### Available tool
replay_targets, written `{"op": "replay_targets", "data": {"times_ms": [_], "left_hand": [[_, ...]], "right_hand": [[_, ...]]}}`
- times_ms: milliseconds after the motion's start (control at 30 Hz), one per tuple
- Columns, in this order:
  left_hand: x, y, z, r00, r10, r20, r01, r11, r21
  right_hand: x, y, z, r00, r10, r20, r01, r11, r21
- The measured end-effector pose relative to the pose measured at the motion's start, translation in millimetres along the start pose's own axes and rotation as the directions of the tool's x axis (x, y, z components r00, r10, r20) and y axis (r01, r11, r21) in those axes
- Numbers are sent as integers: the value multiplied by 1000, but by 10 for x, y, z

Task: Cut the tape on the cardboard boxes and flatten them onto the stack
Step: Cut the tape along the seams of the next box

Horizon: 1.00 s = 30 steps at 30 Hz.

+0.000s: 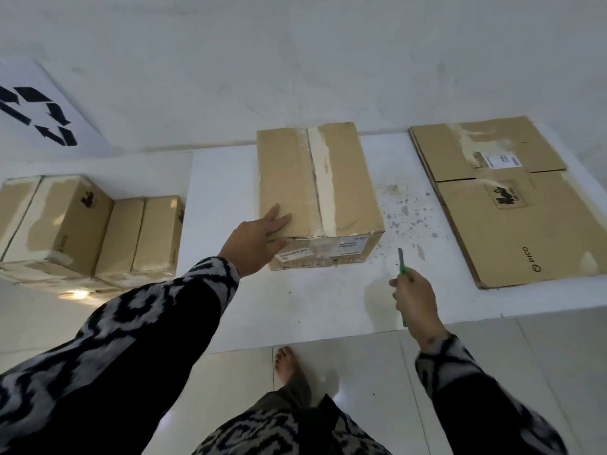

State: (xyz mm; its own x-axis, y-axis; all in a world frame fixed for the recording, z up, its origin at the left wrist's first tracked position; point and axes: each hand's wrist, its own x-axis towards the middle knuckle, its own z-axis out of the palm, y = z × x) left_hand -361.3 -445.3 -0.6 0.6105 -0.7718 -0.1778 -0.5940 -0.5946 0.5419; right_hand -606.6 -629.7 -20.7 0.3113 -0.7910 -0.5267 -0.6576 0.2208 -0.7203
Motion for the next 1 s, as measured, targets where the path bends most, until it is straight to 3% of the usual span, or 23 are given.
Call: {"op": "replay_targets", "data": {"times_ms": [133, 267, 333, 367, 400, 433, 467, 500, 533, 600, 667, 767, 900, 1000], "left_hand": [[24, -21, 18, 1000, 10, -5, -10, 1000, 25], [35, -29, 33, 1000, -3, -9, 3, 1000, 23], [35, -35, 36, 1000, -4, -11, 4, 1000, 10], [35, -37, 37, 1000, -1, -15, 1, 1000, -3], [35, -41, 35, 1000, 2, -18, -2, 1000, -15], [33, -43, 34, 1000, 4, -19, -4, 1000, -24], [31, -42, 30, 1000, 6, -18, -7, 1000, -30], [31, -39, 26, 1000, 8, -14, -9, 999, -31], [28, -36, 19, 1000, 9, -10, -10, 1000, -27], [24, -30, 9, 1000, 13, -4, -13, 1000, -8], [23, -24, 12, 1000, 22, 1, -22, 1000, 6], [25, -25, 14, 1000, 24, -8, -24, 1000, -3], [11, -16, 15, 999, 28, -28, -29, 999, -24], [9, -23, 22, 999, 33, -33, -34, 999, -36]], "right_hand": [[657, 152, 74, 993, -14, -119, -9, 981, -193], [822, 254, 122, 987, -83, -135, -8, 824, -567], [766, 109, 109, 944, -233, -233, 105, 882, -459], [709, -30, 87, 883, -360, -301, 252, 905, -342], [629, -189, 67, 799, -510, -319, 450, 858, -246], [537, -382, 41, 704, -672, -230, 627, 740, -243], [470, -579, 12, 598, -800, -34, 752, 576, -319], [440, -721, 4, 512, -833, 208, 815, 395, -424], [427, -827, 7, 489, -763, 422, 823, 244, -512], [477, -985, 6, 533, -585, 611, 787, 78, -612], [533, -1054, -2, 568, -515, 642, 776, 75, -626], [566, -1029, 0, 533, -531, 659, 786, 22, -618], [593, -879, 94, 445, -664, 600, 783, -37, -621], [625, -778, 150, 339, -787, 516, 814, -30, -580]]}}
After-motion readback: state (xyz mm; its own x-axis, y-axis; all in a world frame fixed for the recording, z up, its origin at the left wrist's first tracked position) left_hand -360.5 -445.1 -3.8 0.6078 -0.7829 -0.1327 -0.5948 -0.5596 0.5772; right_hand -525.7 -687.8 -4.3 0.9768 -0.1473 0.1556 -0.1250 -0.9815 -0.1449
